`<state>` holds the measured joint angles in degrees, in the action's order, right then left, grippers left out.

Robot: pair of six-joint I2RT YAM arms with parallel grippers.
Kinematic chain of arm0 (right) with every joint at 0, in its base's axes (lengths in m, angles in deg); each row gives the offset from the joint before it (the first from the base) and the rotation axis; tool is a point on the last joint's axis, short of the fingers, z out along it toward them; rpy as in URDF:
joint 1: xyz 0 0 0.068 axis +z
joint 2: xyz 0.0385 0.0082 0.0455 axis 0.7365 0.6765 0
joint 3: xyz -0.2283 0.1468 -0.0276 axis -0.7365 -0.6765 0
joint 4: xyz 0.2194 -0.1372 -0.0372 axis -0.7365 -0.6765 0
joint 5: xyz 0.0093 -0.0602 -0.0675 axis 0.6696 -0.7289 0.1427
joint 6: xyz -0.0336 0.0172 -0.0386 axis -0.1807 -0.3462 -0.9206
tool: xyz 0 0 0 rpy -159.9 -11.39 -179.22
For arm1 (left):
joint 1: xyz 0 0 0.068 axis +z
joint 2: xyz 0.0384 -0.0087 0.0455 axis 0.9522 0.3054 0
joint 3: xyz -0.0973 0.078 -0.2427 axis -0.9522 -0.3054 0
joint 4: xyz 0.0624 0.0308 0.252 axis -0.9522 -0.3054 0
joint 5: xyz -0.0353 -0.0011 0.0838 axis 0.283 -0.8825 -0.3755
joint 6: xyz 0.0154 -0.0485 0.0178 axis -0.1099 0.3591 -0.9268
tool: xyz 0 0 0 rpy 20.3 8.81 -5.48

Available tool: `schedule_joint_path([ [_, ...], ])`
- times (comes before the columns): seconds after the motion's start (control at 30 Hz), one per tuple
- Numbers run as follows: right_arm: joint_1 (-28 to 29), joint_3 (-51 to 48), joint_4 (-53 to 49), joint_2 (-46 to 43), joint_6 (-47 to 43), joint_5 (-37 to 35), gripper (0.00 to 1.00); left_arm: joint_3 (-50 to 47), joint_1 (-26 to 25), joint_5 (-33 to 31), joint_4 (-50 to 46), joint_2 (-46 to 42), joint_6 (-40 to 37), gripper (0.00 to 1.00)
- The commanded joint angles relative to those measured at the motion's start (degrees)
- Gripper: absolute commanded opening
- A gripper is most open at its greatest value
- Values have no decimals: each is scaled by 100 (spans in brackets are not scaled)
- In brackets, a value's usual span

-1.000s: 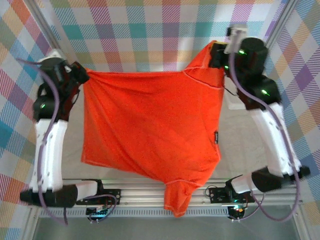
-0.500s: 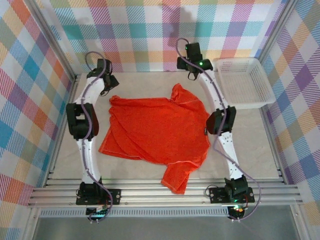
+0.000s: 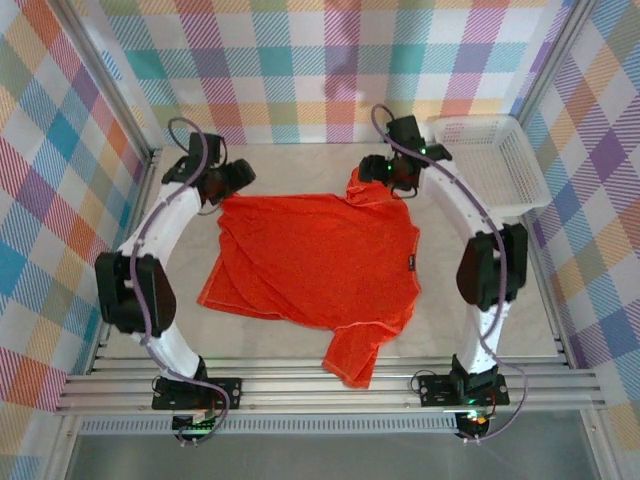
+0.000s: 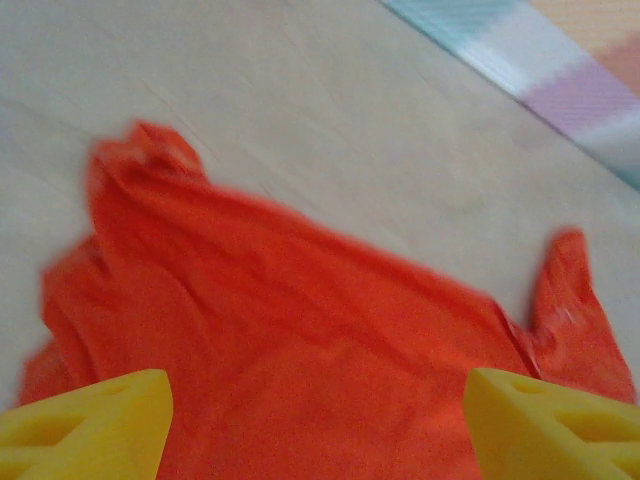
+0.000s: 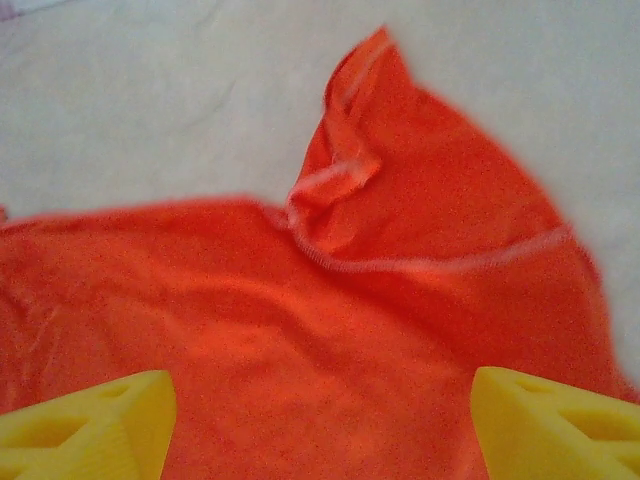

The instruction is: Fold the inside-out t-shirt

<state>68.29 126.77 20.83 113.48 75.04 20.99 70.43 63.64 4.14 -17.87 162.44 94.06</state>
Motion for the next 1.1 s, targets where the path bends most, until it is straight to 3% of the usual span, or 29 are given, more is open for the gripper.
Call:
schedule_joint_path([
  [0.0, 289, -1281, 484, -398, 678, 583, 78, -909, -190, 598, 572, -109, 132, 76],
  [0.13, 430, -2982, 1287, -830, 1535, 958, 79, -1208, -258, 658, 654, 170, 119, 75],
  [0.23, 489, -3630, 1483, -740, 1792, 934, 79, -1144, -276, 667, 544, 658, 26, 74],
  [0.5, 224, -3069, 1155, 244, 1538, 461, 80, -1127, -228, -56, 118, 1440, 5, 72],
  [0.7, -82, -587, 321, 1949, 854, 342, 81, -1622, -162, -332, 47, 1139, 134, 72],
  [0.83, -93, 1846, -569, 3270, 526, 436, 81, -2547, -373, 218, 753, 671, 739, 71],
  [1.0, -67, 5494, -1958, 4926, 344, 959, 82, -3336, -1556, 678, 1635, 399, 1928, 71],
  [1.07, -65, 6174, -2214, 5066, 312, 1112, 83, -3260, -2094, 834, 1819, 370, 2244, 70],
])
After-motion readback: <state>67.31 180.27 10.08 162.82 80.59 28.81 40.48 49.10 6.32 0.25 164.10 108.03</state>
